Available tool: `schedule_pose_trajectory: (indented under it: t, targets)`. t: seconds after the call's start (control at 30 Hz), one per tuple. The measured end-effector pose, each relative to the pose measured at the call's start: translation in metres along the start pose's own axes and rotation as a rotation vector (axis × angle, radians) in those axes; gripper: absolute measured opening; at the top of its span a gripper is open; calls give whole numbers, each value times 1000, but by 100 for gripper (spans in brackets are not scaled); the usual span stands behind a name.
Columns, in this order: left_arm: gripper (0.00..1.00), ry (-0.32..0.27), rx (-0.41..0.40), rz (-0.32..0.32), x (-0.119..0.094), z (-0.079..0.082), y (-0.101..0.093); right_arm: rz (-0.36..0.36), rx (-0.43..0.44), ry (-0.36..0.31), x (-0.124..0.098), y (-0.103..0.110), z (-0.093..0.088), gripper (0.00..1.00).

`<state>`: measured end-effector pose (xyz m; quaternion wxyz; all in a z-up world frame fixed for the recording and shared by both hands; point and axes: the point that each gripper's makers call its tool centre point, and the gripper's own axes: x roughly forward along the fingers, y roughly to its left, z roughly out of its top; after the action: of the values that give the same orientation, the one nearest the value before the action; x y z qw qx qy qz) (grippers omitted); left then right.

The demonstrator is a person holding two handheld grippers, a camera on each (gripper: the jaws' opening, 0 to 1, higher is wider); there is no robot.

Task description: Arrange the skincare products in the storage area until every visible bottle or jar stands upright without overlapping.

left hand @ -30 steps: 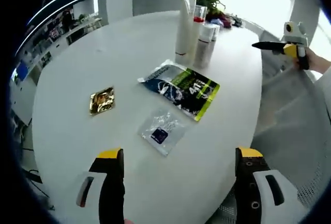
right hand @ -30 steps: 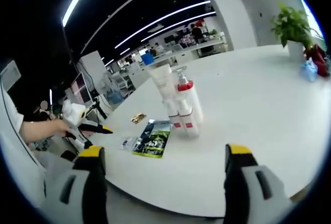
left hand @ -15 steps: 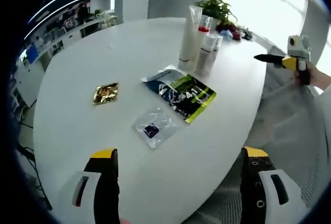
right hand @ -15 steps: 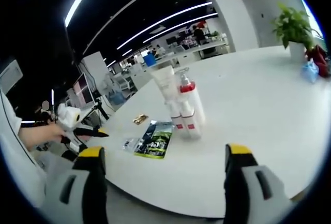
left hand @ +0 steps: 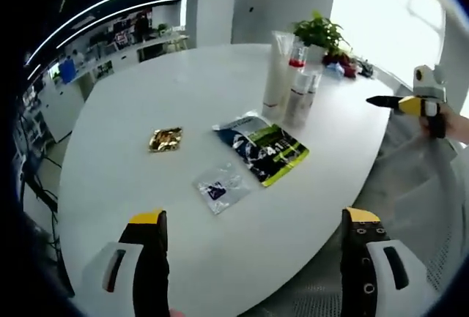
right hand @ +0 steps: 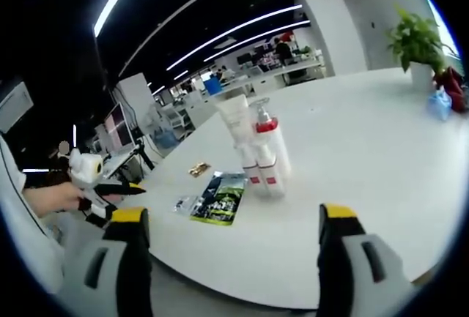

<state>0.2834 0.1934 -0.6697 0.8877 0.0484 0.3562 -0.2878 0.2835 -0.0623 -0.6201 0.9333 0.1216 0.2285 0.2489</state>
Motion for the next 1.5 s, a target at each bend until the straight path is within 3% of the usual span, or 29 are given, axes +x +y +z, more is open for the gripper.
schedule_pose_trajectory:
  t: [0.27,0.5,1.5]
  targets:
    - [96,-67,-24,60,-7,3,2,2,-6,-1,0,1,1,96]
    - [95,-91,-18,89,-9,6,6,0,-2,-2,-1,1,0,96]
    - [93,-59,-28,89,-6,3,9,2,6,4,-1,1,-2,95]
